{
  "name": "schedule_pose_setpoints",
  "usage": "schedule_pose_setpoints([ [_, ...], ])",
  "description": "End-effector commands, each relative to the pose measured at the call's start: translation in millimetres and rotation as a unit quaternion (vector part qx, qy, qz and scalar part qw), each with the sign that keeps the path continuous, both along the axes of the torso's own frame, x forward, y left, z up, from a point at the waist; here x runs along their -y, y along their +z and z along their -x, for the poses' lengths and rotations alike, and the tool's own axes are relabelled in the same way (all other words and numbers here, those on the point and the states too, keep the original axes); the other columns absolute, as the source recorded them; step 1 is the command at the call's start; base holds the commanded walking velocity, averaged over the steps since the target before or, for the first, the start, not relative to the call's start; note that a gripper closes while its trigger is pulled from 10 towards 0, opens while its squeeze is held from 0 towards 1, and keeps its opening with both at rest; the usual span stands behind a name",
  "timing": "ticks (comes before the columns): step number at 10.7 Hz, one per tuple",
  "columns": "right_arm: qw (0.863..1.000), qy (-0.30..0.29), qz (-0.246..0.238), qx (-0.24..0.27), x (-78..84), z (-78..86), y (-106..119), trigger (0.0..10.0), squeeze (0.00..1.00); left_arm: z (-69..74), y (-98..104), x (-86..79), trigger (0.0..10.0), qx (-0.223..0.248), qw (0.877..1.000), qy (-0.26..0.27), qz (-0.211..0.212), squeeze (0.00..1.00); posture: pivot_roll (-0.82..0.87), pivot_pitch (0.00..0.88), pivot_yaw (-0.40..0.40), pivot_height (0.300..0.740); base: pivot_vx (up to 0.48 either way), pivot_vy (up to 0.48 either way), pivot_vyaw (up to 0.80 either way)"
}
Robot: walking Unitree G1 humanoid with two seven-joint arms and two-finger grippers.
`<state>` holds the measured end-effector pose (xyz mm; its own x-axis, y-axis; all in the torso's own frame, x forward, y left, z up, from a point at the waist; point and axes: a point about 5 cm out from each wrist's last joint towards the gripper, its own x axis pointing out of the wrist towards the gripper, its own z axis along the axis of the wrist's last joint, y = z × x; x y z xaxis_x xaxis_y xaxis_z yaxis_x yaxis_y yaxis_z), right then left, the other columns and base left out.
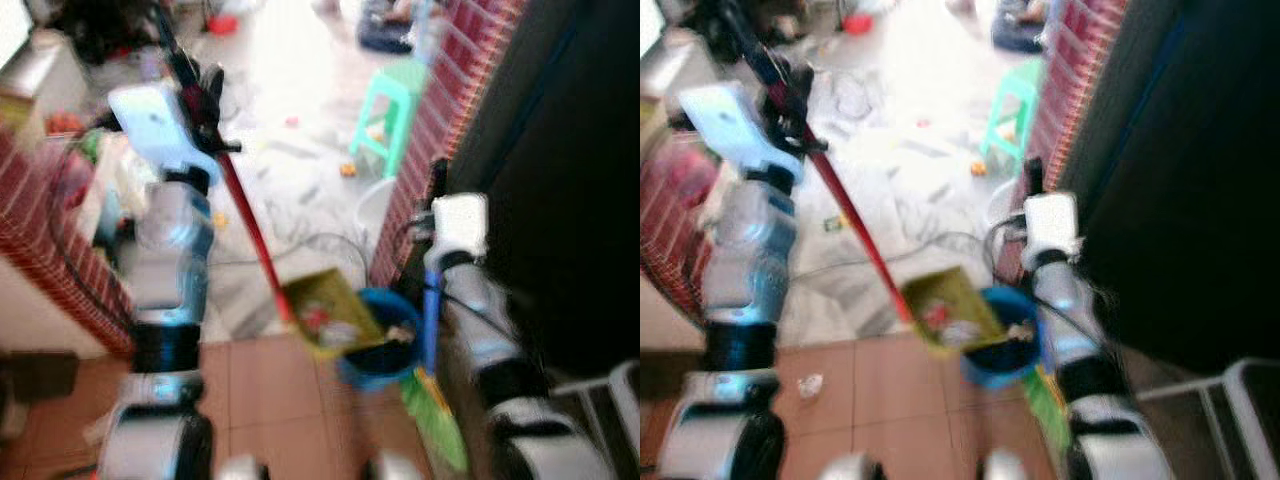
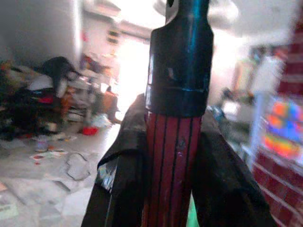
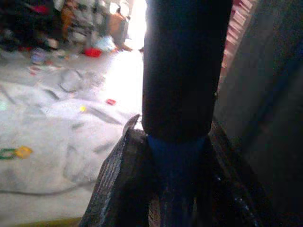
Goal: Sweep floor
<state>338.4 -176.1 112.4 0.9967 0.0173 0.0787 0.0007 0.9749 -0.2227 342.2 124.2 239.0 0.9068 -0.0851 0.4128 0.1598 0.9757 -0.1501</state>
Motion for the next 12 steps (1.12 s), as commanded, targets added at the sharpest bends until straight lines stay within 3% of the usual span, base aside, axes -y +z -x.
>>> schedule_pose_setpoints([
  [1, 1.000, 0.012, -0.003, 0.003, -7.1, -2.1, 3, 10.0, 0.00, 4.2, 12, 1.5, 10.0, 0.031, 0.999, -0.013, 0.021, 0.00, -0.01, 0.000, -0.002, 0.740, 0.000, 0.000, 0.00],
  [8, 0.997, 0.033, -0.057, 0.034, -10.9, 2.1, 10, 10.0, 0.00, 0.2, 6, 19.7, 10.0, 0.028, 0.999, -0.036, -0.002, 0.00, -0.02, 0.000, 0.011, 0.740, 0.000, 0.000, 0.00],
  [10, 0.997, 0.036, -0.057, 0.034, -11.3, 2.9, 10, 10.0, 0.00, -1.8, 3, 29.7, 10.0, 0.039, 0.998, -0.038, -0.035, 0.00, -0.03, 0.000, 0.009, 0.740, 0.000, 0.000, 0.00],
  [12, 0.997, 0.038, -0.054, 0.034, -9.9, 4.8, 10, 10.0, 0.00, -3.1, 8, 43.6, 10.0, 0.085, 0.993, 0.000, -0.085, 0.00, -0.04, 0.000, 0.007, 0.740, 0.000, 0.000, 0.00],
])
